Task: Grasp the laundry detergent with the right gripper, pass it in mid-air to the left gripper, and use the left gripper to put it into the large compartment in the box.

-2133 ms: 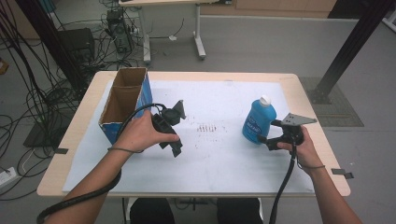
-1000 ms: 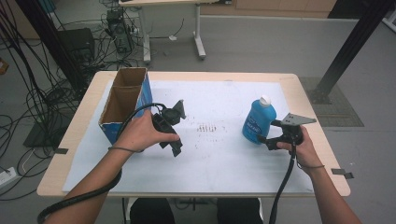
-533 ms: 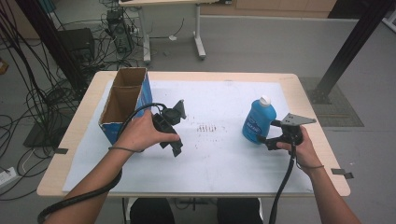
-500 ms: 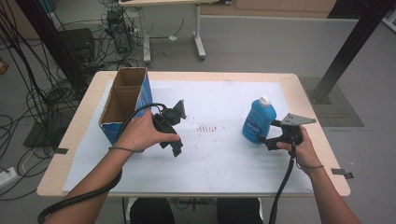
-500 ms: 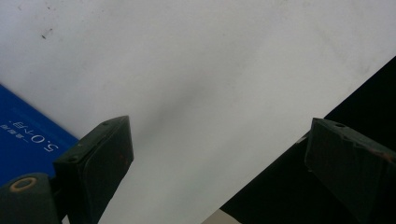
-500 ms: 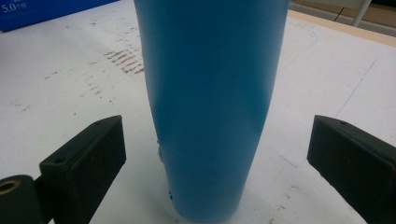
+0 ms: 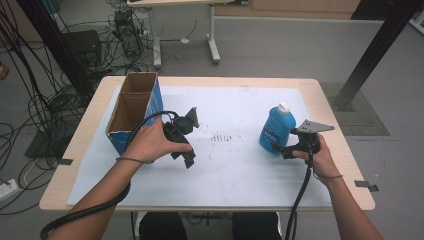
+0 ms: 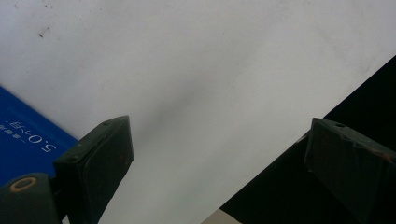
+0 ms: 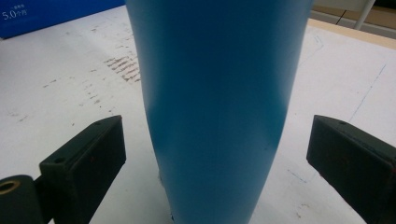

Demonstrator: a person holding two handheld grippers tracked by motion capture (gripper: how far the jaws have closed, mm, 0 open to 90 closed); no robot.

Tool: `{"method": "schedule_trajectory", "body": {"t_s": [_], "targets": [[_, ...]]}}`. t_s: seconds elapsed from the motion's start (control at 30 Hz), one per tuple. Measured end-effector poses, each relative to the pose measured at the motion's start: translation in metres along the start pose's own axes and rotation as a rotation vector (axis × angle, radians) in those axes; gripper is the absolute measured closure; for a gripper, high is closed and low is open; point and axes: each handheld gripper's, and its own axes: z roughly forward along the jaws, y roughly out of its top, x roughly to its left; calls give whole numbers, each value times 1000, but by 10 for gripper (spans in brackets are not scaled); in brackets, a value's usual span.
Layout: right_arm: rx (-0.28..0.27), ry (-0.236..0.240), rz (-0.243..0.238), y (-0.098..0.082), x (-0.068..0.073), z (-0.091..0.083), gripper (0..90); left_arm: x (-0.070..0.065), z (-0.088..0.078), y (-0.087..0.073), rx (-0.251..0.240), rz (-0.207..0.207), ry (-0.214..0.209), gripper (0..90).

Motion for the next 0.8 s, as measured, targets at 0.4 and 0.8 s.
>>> {"method": "schedule_trajectory", "body": {"t_s": [0.4,0.8], "targets": [[-31,6,17,-7,0,8,47,2,1,1,1,-2,-1,82],[-73,7,45,-15,0,11,113,0,0,2,-3,0,1,82]]}}
